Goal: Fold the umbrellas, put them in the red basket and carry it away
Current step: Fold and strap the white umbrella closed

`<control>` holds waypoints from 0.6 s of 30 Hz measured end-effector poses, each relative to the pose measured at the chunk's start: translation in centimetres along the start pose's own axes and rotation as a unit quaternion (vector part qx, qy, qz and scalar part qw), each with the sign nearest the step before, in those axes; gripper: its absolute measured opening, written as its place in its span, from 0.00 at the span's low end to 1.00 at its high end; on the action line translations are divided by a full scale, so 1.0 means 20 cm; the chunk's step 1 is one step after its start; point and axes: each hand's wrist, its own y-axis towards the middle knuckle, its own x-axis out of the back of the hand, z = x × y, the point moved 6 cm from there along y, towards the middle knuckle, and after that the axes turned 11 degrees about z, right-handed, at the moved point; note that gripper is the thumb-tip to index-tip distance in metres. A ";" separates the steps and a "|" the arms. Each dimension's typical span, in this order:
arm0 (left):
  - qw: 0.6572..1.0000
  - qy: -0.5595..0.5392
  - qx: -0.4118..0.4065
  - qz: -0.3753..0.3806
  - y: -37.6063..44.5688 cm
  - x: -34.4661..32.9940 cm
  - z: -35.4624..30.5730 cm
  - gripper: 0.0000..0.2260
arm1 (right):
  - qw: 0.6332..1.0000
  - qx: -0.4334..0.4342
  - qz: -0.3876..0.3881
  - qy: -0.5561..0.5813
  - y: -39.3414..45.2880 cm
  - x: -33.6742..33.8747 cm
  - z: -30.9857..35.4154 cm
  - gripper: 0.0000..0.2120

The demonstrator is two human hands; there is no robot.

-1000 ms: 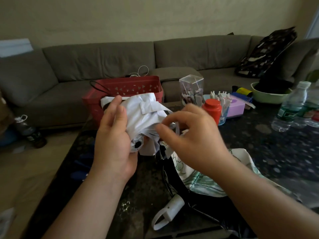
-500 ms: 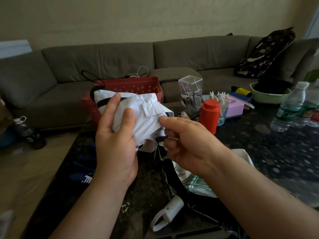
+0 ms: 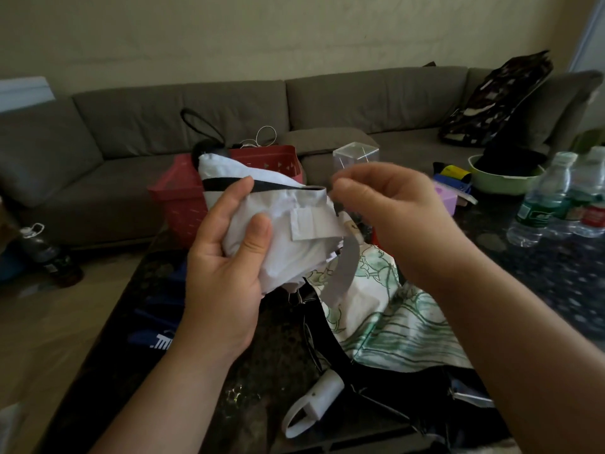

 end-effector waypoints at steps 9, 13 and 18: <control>0.998 0.039 0.000 0.056 0.00 -0.01 0.00 0.16 | 0.964 -0.077 0.181 0.180 0.00 -0.09 -0.10 0.09; 0.995 0.060 -0.014 0.073 0.00 -0.02 -0.01 0.14 | 0.973 -0.084 0.110 0.182 0.02 -0.10 -0.17 0.08; 0.980 0.179 -0.030 0.078 0.01 0.02 -0.03 0.17 | 0.982 -0.115 0.074 0.130 0.03 -0.05 -0.22 0.08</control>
